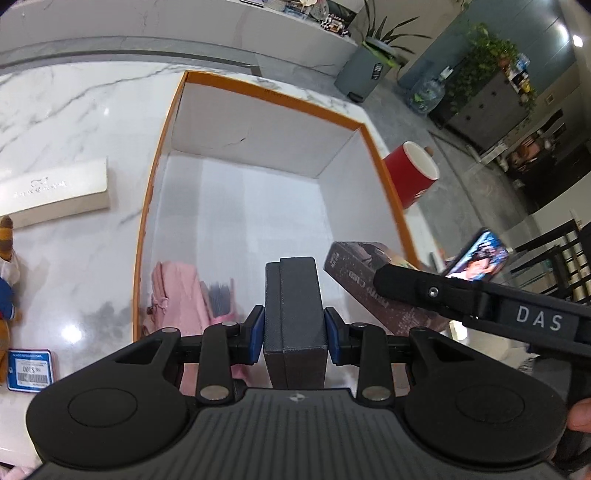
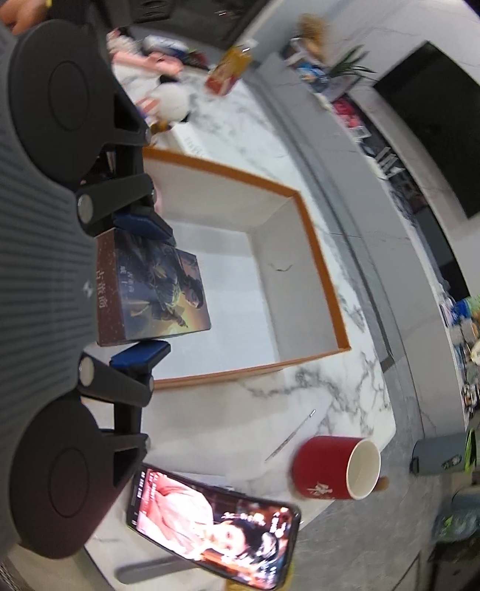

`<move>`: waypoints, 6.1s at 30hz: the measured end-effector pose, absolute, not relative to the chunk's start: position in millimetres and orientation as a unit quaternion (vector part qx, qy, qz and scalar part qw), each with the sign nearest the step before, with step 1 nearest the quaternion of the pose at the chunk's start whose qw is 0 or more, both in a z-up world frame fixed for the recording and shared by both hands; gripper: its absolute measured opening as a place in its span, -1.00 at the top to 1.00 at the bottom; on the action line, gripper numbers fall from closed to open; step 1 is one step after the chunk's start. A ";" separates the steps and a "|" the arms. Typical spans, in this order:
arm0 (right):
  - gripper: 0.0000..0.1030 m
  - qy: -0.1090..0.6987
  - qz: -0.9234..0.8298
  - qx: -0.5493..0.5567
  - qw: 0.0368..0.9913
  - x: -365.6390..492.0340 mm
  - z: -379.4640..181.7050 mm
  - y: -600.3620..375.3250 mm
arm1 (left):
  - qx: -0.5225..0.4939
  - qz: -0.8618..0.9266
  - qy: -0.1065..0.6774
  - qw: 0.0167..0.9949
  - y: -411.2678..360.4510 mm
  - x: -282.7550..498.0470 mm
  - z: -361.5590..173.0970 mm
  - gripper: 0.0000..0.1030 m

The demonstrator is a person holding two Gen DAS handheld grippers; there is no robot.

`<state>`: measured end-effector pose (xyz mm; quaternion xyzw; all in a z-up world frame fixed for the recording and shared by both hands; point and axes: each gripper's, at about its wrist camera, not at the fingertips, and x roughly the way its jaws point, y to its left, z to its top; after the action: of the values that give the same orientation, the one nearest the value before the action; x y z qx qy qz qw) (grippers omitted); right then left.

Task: Organize objects

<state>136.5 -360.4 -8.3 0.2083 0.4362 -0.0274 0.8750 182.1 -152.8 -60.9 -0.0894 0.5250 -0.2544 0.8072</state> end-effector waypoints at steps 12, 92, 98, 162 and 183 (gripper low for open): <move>-0.19 0.481 0.018 0.079 0.873 149.2 -24.3 -346.7 | 0.008 -0.245 0.510 0.824 -165.7 163.4 -67.3 0.23; 0.46 0.664 0.138 -0.156 0.718 217.4 -61.9 -299.3 | -0.022 -0.358 0.498 0.789 -137.2 150.1 -52.6 0.37; 0.45 0.645 0.222 -0.321 0.657 212.4 -79.0 -288.6 | -0.019 -0.360 0.508 0.782 -146.2 150.3 -59.0 0.36; 0.89 0.523 0.396 -0.451 0.605 226.5 -101.9 -302.5 | 0.007 -0.328 0.513 0.793 -139.1 156.0 -66.1 0.44; 1.00 0.524 0.425 -0.319 0.666 243.1 -42.0 -290.2 | -0.001 -0.309 0.505 0.806 -128.5 169.2 -69.6 0.44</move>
<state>243.1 -290.2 -42.0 -0.3187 0.5242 0.4245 0.6659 169.2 -128.5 -69.6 -0.0014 0.5053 -0.3094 0.8056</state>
